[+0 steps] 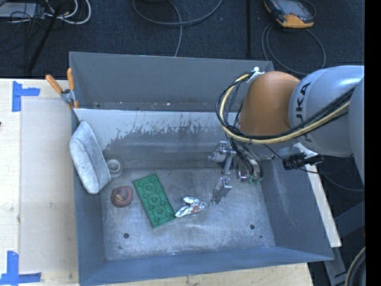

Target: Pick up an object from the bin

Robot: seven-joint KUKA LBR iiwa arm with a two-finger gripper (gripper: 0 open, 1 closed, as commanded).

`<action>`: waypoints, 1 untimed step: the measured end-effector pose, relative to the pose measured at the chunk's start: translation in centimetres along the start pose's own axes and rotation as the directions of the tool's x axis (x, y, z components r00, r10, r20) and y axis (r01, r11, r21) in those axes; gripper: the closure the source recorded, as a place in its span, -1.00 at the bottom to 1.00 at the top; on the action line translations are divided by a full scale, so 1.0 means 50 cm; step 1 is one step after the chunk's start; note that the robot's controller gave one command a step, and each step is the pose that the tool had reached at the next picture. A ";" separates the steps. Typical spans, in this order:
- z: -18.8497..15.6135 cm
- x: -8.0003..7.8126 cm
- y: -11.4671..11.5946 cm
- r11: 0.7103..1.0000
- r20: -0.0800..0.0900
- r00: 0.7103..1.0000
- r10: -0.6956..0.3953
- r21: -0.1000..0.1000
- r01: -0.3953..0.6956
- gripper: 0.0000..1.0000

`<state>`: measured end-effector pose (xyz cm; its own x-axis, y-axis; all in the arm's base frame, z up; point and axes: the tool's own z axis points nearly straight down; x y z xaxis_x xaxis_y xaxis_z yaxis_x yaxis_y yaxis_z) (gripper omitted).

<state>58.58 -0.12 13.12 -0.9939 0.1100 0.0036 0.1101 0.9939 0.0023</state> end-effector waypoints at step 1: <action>0.117 0.078 0.101 0.984 0.006 0.984 -0.178 0.003 0.178 -1.00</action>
Offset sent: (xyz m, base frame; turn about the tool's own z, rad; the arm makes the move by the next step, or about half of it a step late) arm -0.0345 0.0540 -0.0594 -0.1792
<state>55.26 5.32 7.32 -0.9977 -0.0683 -0.0025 -0.0683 0.9977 -0.0002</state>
